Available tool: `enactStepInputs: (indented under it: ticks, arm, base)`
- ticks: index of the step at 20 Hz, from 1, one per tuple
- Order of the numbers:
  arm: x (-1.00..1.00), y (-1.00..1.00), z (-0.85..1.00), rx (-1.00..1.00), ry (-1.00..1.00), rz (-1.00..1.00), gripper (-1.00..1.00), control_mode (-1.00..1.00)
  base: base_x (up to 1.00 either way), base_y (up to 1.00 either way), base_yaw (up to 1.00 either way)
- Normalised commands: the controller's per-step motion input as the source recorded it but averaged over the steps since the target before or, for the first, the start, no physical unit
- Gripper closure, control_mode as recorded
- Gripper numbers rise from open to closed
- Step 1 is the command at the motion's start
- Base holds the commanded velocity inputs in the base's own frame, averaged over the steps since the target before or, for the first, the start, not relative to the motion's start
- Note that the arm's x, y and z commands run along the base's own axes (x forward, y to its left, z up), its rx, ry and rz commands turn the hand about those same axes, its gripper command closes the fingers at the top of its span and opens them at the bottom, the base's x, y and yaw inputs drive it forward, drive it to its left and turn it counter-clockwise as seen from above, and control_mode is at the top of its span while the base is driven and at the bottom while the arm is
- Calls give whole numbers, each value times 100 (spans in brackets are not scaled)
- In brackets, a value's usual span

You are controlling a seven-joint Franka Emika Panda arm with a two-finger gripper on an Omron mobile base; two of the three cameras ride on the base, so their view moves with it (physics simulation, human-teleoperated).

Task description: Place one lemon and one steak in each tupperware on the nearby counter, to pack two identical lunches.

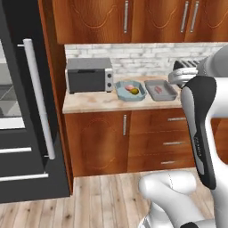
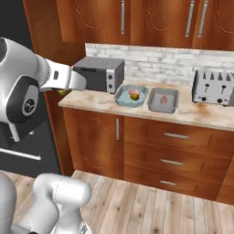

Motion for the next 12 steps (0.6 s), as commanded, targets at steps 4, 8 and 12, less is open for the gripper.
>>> enactStepInputs:
  ticks: [4, 8, 12]
  arm:
    - [0, 0, 0, 0, 0, 0, 100, 100]
    - [0, 0, 0, 0, 0, 0, 100, 100]
    - [0, 0, 0, 0, 0, 0, 100, 100]
  base:
    - [0, -100, 0]
    - [0, -100, 0]
    - [5, -67, 0]
